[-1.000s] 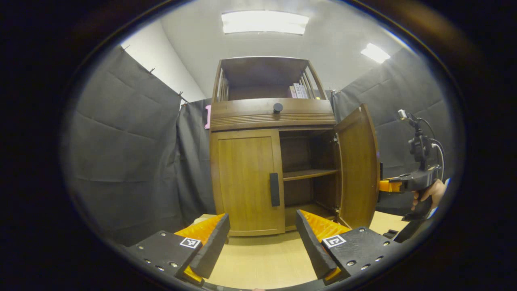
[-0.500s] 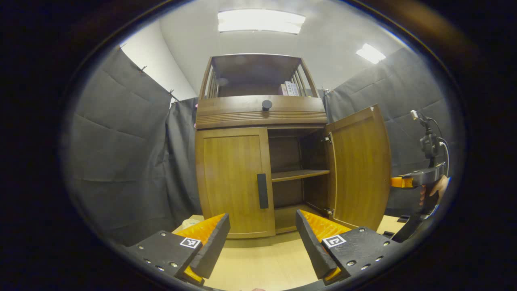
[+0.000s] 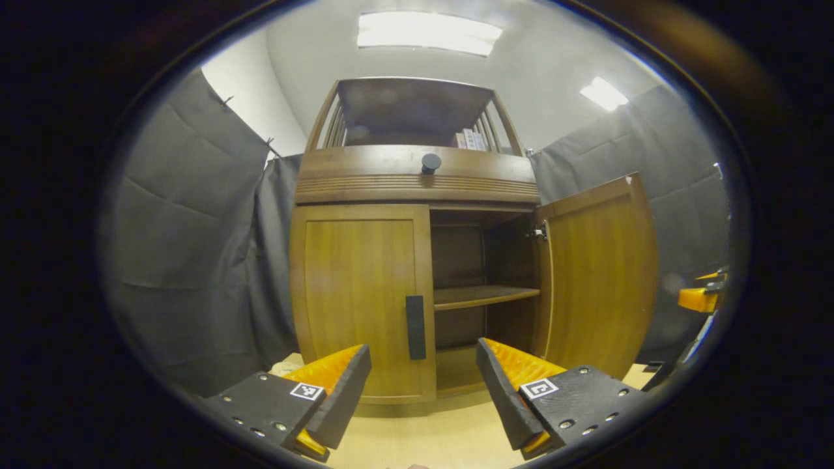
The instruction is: Open the right door of the double-door shoe cabinet with the right hand, and open the left door with the left hand.
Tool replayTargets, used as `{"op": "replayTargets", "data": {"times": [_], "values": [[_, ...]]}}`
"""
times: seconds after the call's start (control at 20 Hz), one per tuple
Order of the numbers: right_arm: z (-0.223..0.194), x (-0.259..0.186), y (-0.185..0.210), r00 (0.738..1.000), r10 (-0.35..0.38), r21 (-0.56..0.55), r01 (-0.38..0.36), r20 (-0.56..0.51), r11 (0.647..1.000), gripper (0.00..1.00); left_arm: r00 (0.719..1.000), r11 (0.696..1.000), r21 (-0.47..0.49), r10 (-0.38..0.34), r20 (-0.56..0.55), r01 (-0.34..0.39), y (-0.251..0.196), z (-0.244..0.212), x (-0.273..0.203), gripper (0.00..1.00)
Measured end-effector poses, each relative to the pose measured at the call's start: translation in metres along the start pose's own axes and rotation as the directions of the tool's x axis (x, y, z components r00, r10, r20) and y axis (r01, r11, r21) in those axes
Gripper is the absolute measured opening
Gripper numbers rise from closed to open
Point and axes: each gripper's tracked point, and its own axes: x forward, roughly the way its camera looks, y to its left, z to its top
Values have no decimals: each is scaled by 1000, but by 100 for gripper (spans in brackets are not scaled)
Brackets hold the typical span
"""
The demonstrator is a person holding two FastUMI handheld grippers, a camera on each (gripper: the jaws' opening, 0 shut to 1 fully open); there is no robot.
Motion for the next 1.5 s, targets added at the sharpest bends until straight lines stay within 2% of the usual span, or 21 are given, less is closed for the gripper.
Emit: {"op": "replayTargets", "data": {"times": [0.05,0.1,0.15,0.2,0.4,0.45,0.9,0.95,1.15,1.2,1.25,1.4,1.45,1.5], "values": [[1,-5,0,1000,-5,-11,5,4,1000,91,1000,1000,-3,0,-6,0,1,-3,11,99],[2,-8,1,1000,-9,-18,9,5,1000,94,1000,1000,-6,2,-15,-2,3,-5,21,93],[3,-13,1,1000,-18,-17,18,5,1000,94,1000,1000,-11,2,-22,-3,5,-8,33,99],[4,-20,0,1000,-21,-11,21,7,1000,94,1000,1000,-17,8,-27,-9,7,-8,44,93],[-5,-35,-2,999,-37,4,37,-6,999,96,1000,999,-33,18,-24,-19,17,-10,84,93],[-8,-37,-1,999,-38,4,38,-15,999,94,999,999,-27,19,-29,-20,17,-14,95,99],[-26,-47,0,997,-27,2,28,-77,1000,94,997,998,-34,51,-61,-53,27,-37,166,99],[-27,-49,1,996,-25,5,26,-82,1000,94,996,998,-35,56,-71,-59,27,-42,173,93],[-34,-51,4,995,-16,9,17,-97,1000,94,990,996,-31,74,-121,-78,19,-67,203,93],[-36,-51,3,995,-14,11,15,-104,1000,94,988,996,-32,79,-132,-84,17,-67,212,99],[-37,-51,3,994,-13,12,14,-107,1000,94,987,995,-29,90,-135,-95,18,-62,217,99],[-38,-51,0,993,-16,18,18,-113,1000,92,986,994,-6,108,-127,-110,17,-55,230,71],[-38,-52,0,993,-16,21,18,-113,1000,92,986,994,6,106,-129,-106,20,-58,232,71],[-38,-52,-1,993,-14,25,17,-115,1000,92,987,996,11,94,-130,-93,16,-57,238,77]]}}
